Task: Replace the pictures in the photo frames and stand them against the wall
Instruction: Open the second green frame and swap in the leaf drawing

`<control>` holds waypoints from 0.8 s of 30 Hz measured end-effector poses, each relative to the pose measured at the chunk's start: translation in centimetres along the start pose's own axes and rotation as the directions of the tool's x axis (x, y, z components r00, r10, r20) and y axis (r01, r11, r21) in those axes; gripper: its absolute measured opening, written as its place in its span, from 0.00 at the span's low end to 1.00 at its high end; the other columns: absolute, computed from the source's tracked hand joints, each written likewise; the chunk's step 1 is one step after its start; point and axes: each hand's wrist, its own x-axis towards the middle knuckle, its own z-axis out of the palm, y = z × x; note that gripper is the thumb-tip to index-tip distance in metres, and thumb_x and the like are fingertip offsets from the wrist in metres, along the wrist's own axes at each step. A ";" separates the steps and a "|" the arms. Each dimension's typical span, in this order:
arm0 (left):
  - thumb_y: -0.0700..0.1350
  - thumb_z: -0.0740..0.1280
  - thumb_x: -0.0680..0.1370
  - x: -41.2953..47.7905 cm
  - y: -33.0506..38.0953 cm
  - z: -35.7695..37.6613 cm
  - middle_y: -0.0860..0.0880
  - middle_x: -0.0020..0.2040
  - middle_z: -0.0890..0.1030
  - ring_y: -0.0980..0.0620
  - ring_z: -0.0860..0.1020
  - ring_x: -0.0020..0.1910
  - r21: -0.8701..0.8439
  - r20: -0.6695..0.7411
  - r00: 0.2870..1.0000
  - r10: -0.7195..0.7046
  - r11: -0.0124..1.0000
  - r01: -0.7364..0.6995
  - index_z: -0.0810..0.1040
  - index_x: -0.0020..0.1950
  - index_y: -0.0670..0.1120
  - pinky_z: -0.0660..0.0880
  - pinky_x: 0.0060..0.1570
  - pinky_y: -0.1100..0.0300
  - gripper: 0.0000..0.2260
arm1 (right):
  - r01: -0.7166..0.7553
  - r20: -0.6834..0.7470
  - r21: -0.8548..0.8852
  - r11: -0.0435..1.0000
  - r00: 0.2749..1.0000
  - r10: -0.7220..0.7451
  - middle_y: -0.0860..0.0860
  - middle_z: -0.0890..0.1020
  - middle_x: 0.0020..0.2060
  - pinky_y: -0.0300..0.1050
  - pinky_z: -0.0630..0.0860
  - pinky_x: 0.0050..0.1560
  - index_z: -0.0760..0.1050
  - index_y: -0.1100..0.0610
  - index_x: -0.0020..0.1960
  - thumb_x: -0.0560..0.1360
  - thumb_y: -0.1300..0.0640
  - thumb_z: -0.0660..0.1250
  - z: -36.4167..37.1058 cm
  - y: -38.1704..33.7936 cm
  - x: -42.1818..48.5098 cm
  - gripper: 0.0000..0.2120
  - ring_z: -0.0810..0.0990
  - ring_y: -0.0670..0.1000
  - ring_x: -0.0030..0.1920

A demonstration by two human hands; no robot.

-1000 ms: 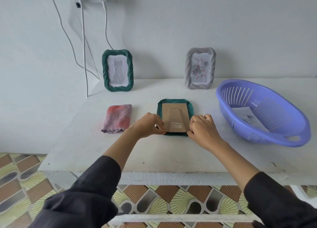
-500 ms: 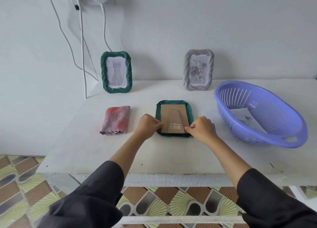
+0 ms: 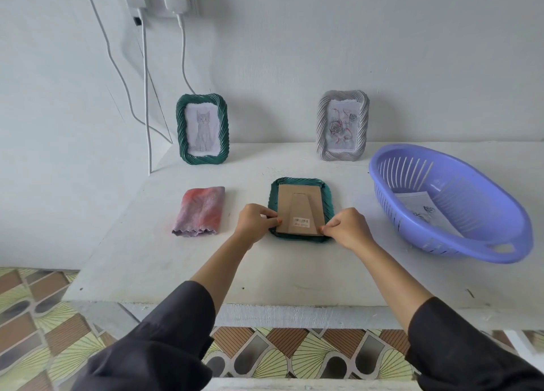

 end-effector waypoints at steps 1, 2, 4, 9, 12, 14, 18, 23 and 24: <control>0.39 0.73 0.71 0.0 0.0 0.0 0.46 0.42 0.77 0.50 0.72 0.40 0.005 0.000 1.000 0.001 1.000 -0.001 0.82 0.49 0.38 0.69 0.35 0.64 0.09 | 0.002 0.001 -0.002 1.000 1.000 -0.002 0.55 0.83 0.40 0.47 0.75 0.49 0.82 0.61 0.39 0.70 0.57 0.72 0.0 0.0 0.0 0.07 0.81 0.58 0.48; 0.39 0.73 0.71 0.0 0.0 0.0 0.46 0.43 0.78 0.50 0.72 0.40 0.009 0.001 1.000 0.001 1.000 -0.001 0.82 0.49 0.39 0.70 0.37 0.62 0.09 | 0.000 0.001 -0.011 1.000 1.000 0.000 0.54 0.84 0.41 0.47 0.75 0.50 0.82 0.61 0.40 0.70 0.57 0.72 0.0 0.0 0.0 0.06 0.81 0.58 0.48; 0.40 0.73 0.71 0.0 0.0 -0.1 0.46 0.44 0.78 0.50 0.73 0.41 0.015 0.009 1.000 0.006 1.000 -0.006 0.82 0.50 0.39 0.70 0.38 0.63 0.09 | -0.016 0.001 -0.057 0.998 1.000 0.016 0.55 0.85 0.43 0.46 0.74 0.50 0.82 0.61 0.41 0.70 0.55 0.71 -0.1 -0.1 0.0 0.09 0.81 0.58 0.49; 0.43 0.70 0.74 0.4 0.7 0.0 0.49 0.46 0.76 0.51 0.73 0.46 0.077 -0.018 0.999 0.040 0.996 -0.039 0.81 0.53 0.41 0.68 0.41 0.62 0.10 | -0.053 -0.065 -0.235 0.971 0.997 0.038 0.53 0.82 0.42 0.46 0.69 0.50 0.79 0.58 0.44 0.71 0.46 0.67 -0.3 -0.5 0.8 0.14 0.79 0.58 0.50; 0.45 0.68 0.75 1.1 1.0 0.2 0.48 0.51 0.76 0.49 0.74 0.49 0.159 -0.066 0.997 0.047 0.987 -0.036 0.79 0.58 0.43 0.70 0.49 0.60 0.13 | -0.021 -0.119 -0.255 0.967 0.993 -0.010 0.54 0.81 0.50 0.47 0.69 0.54 0.80 0.58 0.48 0.74 0.47 0.65 -0.5 -1.0 1.5 0.14 0.77 0.58 0.54; 0.47 0.66 0.76 2.0 1.0 0.5 0.47 0.60 0.76 0.48 0.76 0.53 0.221 -0.091 0.994 0.066 0.974 -0.045 0.78 0.60 0.45 0.71 0.53 0.60 0.14 | -0.005 -0.129 -0.230 0.973 0.991 -0.025 0.55 0.80 0.54 0.47 0.69 0.55 0.80 0.58 0.52 0.75 0.48 0.64 -0.6 -1.3 1.9 0.15 0.76 0.59 0.57; 0.50 0.65 0.76 3.0 1.0 1.2 0.45 0.64 0.75 0.45 0.77 0.57 0.262 -0.084 0.996 0.030 0.965 -0.007 0.79 0.61 0.49 0.74 0.58 0.55 0.15 | -0.014 -0.093 -0.157 0.988 0.996 0.000 0.56 0.80 0.54 0.48 0.71 0.53 0.81 0.58 0.51 0.74 0.49 0.64 -0.1 -1.1 2.8 0.14 0.76 0.60 0.56; 0.48 0.65 0.76 3.0 0.8 1.8 0.46 0.61 0.76 0.45 0.76 0.58 0.205 -0.096 0.995 0.002 0.979 0.018 0.80 0.59 0.54 0.75 0.58 0.52 0.12 | 0.013 -0.087 -0.070 0.997 0.996 -0.019 0.54 0.82 0.49 0.46 0.70 0.48 0.82 0.53 0.46 0.73 0.51 0.66 0.5 -0.7 3.0 0.09 0.77 0.58 0.55; 0.48 0.65 0.76 3.0 0.8 1.8 0.46 0.61 0.77 0.45 0.76 0.58 0.178 -0.100 0.995 -0.002 0.984 0.020 0.80 0.58 0.54 0.75 0.58 0.51 0.12 | 0.020 -0.088 -0.063 0.998 0.996 -0.026 0.53 0.82 0.50 0.46 0.70 0.48 0.82 0.53 0.47 0.73 0.51 0.66 0.5 -0.7 3.0 0.08 0.77 0.58 0.55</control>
